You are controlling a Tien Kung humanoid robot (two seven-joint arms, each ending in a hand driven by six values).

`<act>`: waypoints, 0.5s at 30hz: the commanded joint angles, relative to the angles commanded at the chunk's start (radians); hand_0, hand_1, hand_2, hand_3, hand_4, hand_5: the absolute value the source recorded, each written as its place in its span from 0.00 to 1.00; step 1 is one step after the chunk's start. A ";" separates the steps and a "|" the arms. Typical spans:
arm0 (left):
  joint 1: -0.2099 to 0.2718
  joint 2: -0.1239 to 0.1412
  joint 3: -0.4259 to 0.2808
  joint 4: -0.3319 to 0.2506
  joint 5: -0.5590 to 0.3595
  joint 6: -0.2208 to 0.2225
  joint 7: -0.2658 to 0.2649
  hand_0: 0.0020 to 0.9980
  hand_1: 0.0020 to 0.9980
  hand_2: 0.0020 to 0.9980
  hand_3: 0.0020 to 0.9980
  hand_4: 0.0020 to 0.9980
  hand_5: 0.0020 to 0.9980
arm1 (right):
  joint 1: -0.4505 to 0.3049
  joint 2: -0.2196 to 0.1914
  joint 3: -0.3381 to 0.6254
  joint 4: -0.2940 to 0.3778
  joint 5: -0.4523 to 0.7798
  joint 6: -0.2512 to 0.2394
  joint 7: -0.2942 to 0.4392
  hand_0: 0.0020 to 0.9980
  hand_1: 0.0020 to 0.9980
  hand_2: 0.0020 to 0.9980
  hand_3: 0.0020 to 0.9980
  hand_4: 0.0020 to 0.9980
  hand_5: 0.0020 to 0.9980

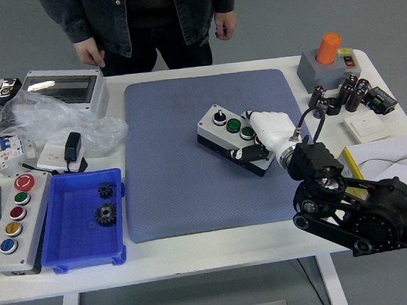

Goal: Pick up the button,place it on the desk,press the button,press the button

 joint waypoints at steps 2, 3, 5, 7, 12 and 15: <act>0.000 0.000 0.000 0.000 0.000 0.000 0.000 0.66 0.69 0.61 0.64 0.63 0.33 | 0.020 -0.026 -0.026 0.029 -0.002 -0.011 0.047 0.28 0.45 0.41 0.54 0.67 0.21; -0.001 0.000 0.000 0.000 0.001 0.000 0.000 0.66 0.69 0.61 0.64 0.63 0.33 | 0.029 -0.037 -0.040 0.041 -0.006 -0.014 0.068 0.28 0.45 0.41 0.54 0.67 0.21; -0.001 0.000 -0.002 0.000 0.002 0.000 0.000 0.66 0.69 0.61 0.64 0.63 0.34 | 0.053 -0.060 -0.074 0.064 -0.012 -0.016 0.115 0.30 0.46 0.40 0.49 0.70 0.18; -0.002 0.001 -0.002 0.001 0.002 0.001 0.000 0.66 0.69 0.61 0.64 0.63 0.34 | 0.074 -0.078 -0.106 0.078 -0.010 -0.022 0.159 0.30 0.46 0.40 0.49 0.70 0.18; -0.002 0.000 0.003 0.001 -0.002 0.000 0.000 0.66 0.69 0.61 0.64 0.64 0.34 | 0.122 -0.107 -0.181 0.087 -0.006 -0.037 0.261 0.37 0.49 0.40 0.42 0.71 0.12; -0.002 -0.002 0.006 0.002 -0.004 0.000 0.000 0.66 0.69 0.61 0.64 0.64 0.34 | 0.147 -0.114 -0.212 0.074 -0.005 -0.031 0.308 0.37 0.49 0.40 0.42 0.71 0.12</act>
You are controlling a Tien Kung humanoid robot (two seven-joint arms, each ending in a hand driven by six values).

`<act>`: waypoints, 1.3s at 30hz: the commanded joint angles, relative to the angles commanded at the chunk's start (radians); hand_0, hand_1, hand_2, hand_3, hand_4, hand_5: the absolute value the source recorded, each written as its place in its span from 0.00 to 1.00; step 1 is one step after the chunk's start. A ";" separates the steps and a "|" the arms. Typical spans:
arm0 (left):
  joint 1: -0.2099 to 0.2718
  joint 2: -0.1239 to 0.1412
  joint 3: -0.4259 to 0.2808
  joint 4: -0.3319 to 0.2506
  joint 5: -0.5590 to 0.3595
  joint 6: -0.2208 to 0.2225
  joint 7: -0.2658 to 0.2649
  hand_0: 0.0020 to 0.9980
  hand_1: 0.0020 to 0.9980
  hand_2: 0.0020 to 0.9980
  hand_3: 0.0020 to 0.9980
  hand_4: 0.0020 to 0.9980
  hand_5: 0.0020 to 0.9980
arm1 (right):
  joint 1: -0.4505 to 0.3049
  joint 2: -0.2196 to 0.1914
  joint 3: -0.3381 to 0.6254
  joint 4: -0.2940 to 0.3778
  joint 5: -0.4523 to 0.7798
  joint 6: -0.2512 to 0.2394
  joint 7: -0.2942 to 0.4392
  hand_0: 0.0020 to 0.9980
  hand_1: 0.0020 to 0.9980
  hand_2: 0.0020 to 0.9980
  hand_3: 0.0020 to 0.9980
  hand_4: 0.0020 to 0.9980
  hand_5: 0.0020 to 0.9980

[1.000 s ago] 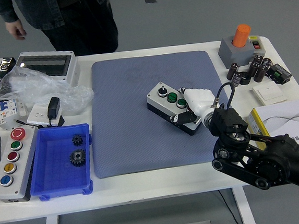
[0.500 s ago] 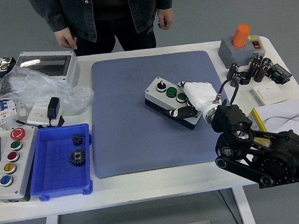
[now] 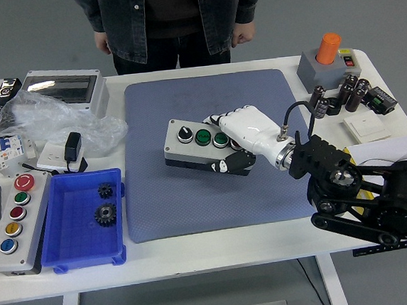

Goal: Pick up the button,place it on the desk,press the button,press the button

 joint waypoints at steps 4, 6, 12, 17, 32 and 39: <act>-0.001 -0.001 0.002 0.000 -0.001 0.000 0.000 0.66 0.69 0.61 0.64 0.64 0.35 | 0.022 -0.004 -0.018 -0.026 -0.005 0.029 0.059 0.39 0.51 0.40 0.39 0.69 0.10; -0.001 -0.001 0.003 0.000 -0.002 0.000 0.000 0.66 0.69 0.61 0.64 0.64 0.35 | 0.027 -0.006 -0.019 -0.040 -0.010 0.044 0.084 0.39 0.51 0.40 0.39 0.69 0.10; -0.002 0.000 0.005 0.000 -0.002 0.001 0.000 0.66 0.69 0.61 0.64 0.64 0.35 | 0.042 -0.008 -0.023 -0.065 -0.026 0.052 0.136 0.57 0.62 0.49 0.37 0.65 0.03; -0.003 -0.001 0.005 0.000 -0.001 0.002 0.000 0.66 0.69 0.61 0.64 0.65 0.35 | 0.055 -0.009 -0.038 -0.066 -0.024 0.050 0.153 0.75 0.69 0.65 0.37 0.63 0.04; -0.004 -0.002 0.006 0.000 -0.002 0.002 -0.001 0.66 0.69 0.61 0.65 0.65 0.35 | 0.065 0.034 -0.089 -0.201 -0.009 0.026 0.200 0.80 0.74 0.71 0.38 0.60 0.03; -0.004 -0.002 0.009 0.000 -0.004 0.002 -0.001 0.66 0.69 0.61 0.65 0.65 0.35 | 0.062 0.041 -0.094 -0.237 0.005 0.024 0.205 0.81 0.74 0.71 0.38 0.59 0.02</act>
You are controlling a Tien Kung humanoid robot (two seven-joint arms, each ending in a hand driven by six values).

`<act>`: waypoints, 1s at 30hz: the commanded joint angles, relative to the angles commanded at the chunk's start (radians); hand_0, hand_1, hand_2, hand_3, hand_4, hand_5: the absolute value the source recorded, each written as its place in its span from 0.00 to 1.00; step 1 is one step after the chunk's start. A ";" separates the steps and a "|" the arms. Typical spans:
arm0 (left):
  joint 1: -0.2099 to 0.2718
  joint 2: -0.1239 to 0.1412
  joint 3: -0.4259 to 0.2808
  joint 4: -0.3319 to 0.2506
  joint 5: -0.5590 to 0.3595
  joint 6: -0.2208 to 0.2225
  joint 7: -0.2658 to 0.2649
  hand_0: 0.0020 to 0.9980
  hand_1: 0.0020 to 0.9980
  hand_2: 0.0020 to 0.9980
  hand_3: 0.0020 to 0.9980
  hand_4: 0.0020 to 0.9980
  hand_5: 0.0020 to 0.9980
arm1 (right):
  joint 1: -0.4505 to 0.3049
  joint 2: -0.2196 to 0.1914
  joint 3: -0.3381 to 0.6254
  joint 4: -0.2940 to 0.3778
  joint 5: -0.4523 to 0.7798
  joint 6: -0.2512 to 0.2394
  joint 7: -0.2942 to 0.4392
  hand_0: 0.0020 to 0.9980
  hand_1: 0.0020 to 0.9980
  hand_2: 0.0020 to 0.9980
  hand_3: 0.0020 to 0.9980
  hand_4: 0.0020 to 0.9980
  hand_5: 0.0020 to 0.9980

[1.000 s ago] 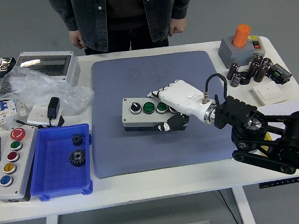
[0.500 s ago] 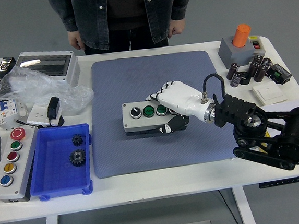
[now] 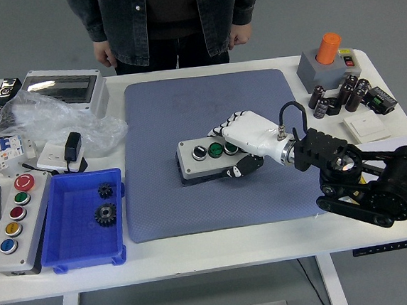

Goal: Pick up the button,place it on the desk,press the button,press the button

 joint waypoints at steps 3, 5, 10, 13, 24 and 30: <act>0.000 0.000 0.000 0.000 0.000 0.000 0.000 0.66 0.69 0.61 0.65 0.65 0.35 | -0.002 0.001 -0.003 -0.004 0.005 0.000 0.000 0.81 0.74 0.71 0.38 0.59 0.02; 0.000 0.001 -0.001 0.000 0.002 0.000 0.000 0.66 0.69 0.61 0.65 0.65 0.35 | -0.003 0.002 -0.004 -0.006 0.009 -0.001 -0.001 0.80 0.74 0.71 0.37 0.59 0.02; 0.001 0.000 -0.002 -0.001 0.003 0.000 0.000 0.66 0.69 0.61 0.65 0.65 0.35 | -0.003 0.002 -0.005 -0.011 0.035 -0.003 -0.004 0.80 0.74 0.71 0.37 0.59 0.02; 0.001 -0.001 -0.001 -0.001 0.003 0.000 -0.001 0.66 0.69 0.61 0.65 0.65 0.35 | -0.002 0.001 -0.003 -0.013 0.077 -0.005 -0.004 0.80 0.74 0.72 0.38 0.59 0.02; 0.002 -0.002 0.002 0.000 0.004 0.002 -0.002 0.66 0.69 0.61 0.65 0.65 0.35 | 0.004 -0.001 0.005 0.013 0.156 0.007 -0.047 0.79 0.73 0.71 0.38 0.59 0.02; 0.002 -0.003 0.003 0.000 0.003 0.004 -0.004 0.66 0.69 0.61 0.65 0.65 0.35 | 0.011 -0.003 0.000 0.024 0.196 0.069 -0.104 0.71 0.68 0.68 0.38 0.59 0.00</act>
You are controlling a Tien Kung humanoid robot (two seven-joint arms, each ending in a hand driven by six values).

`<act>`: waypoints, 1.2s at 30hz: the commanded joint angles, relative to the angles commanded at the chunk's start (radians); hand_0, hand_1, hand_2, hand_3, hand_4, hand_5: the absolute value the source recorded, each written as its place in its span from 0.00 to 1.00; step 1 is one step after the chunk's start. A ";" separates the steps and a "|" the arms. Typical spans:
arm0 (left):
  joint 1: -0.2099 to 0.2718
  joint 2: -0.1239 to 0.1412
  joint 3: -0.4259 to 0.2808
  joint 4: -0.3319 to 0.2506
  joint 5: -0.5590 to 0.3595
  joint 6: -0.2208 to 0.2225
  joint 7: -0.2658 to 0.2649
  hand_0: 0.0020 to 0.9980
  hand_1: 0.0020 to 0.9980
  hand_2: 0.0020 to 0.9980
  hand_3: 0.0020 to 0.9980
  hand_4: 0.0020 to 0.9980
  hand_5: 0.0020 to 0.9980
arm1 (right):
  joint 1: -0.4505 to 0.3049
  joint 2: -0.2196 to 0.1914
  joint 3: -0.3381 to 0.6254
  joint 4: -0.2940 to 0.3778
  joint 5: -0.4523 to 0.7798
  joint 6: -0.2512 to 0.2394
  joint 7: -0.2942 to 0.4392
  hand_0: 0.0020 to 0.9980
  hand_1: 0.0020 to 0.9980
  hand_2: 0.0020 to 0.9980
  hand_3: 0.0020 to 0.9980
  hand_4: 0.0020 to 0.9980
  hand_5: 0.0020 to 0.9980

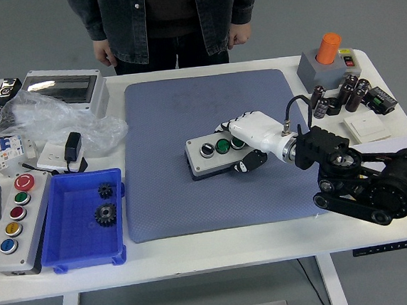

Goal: Pick up the button,place it on the desk,press the button,press the button

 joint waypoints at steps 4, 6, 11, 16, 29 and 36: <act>0.001 -0.001 0.003 0.001 -0.001 0.001 -0.001 0.66 0.69 0.61 0.65 0.65 0.35 | 0.004 -0.003 0.002 0.001 0.024 0.039 -0.034 0.71 0.68 0.68 0.38 0.59 0.00; 0.001 -0.002 0.004 0.001 0.000 0.001 -0.001 0.66 0.69 0.61 0.65 0.65 0.34 | 0.006 -0.003 0.005 0.002 0.041 0.049 -0.046 0.70 0.68 0.68 0.38 0.60 0.00; 0.000 -0.003 0.006 0.001 0.001 0.002 -0.002 0.66 0.69 0.61 0.65 0.65 0.35 | 0.010 -0.003 0.021 0.002 0.062 0.062 -0.073 0.68 0.68 0.69 0.38 0.60 0.00; 0.000 -0.003 0.005 0.001 0.003 0.003 -0.003 0.66 0.69 0.61 0.65 0.65 0.35 | 0.014 -0.001 0.024 0.002 0.069 0.071 -0.088 0.68 0.68 0.69 0.38 0.60 0.00; 0.000 -0.004 0.006 0.001 0.004 0.004 -0.003 0.66 0.69 0.61 0.65 0.65 0.35 | 0.016 0.001 0.028 -0.008 0.088 0.104 -0.103 0.65 0.68 0.70 0.38 0.62 0.02; -0.001 -0.003 0.008 0.000 0.003 0.004 -0.002 0.66 0.69 0.61 0.65 0.65 0.35 | 0.017 0.000 0.039 -0.011 0.090 0.129 -0.096 0.66 0.68 0.71 0.51 0.66 0.05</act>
